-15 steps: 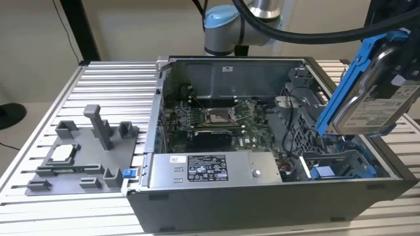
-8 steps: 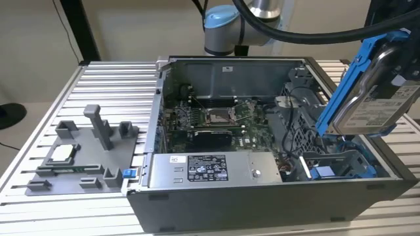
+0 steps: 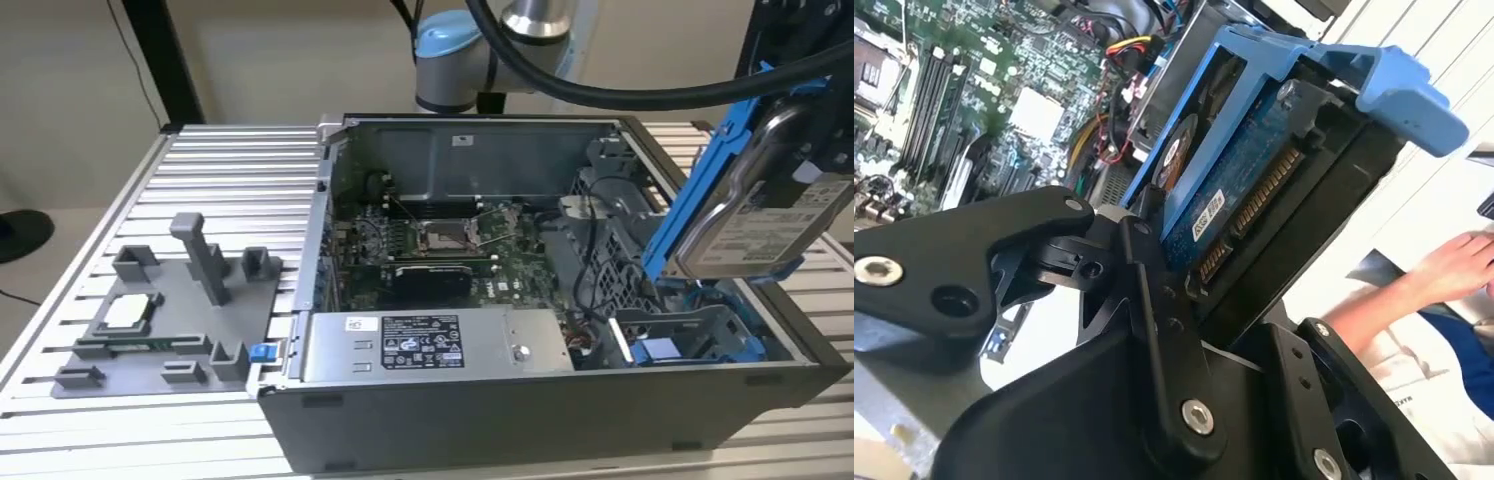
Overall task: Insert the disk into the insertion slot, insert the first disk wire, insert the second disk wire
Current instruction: 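Insert the disk into the insertion slot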
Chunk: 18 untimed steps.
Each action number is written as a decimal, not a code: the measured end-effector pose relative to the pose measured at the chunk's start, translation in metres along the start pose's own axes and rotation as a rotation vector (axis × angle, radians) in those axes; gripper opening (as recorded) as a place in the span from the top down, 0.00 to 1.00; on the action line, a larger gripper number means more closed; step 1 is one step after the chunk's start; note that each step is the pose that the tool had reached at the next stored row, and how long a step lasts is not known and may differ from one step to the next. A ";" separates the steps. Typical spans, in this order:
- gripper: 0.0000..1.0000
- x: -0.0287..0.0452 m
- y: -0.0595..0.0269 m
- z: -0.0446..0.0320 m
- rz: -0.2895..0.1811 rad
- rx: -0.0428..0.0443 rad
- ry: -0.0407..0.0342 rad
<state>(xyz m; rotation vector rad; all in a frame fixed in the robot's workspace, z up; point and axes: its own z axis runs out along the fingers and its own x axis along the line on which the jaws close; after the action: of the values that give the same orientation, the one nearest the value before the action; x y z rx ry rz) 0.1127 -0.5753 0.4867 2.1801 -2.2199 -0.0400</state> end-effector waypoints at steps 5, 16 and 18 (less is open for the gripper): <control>1.00 0.0000 -0.0023 0.0060 0.000 0.0000 0.0000; 1.00 -0.0001 -0.0035 0.0230 0.000 0.0000 -0.0001; 1.00 -0.0001 -0.0039 0.0259 0.000 0.0000 -0.0001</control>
<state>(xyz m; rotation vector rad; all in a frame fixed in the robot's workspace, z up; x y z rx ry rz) 0.1156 -0.5754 0.4607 2.1801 -2.2201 -0.0401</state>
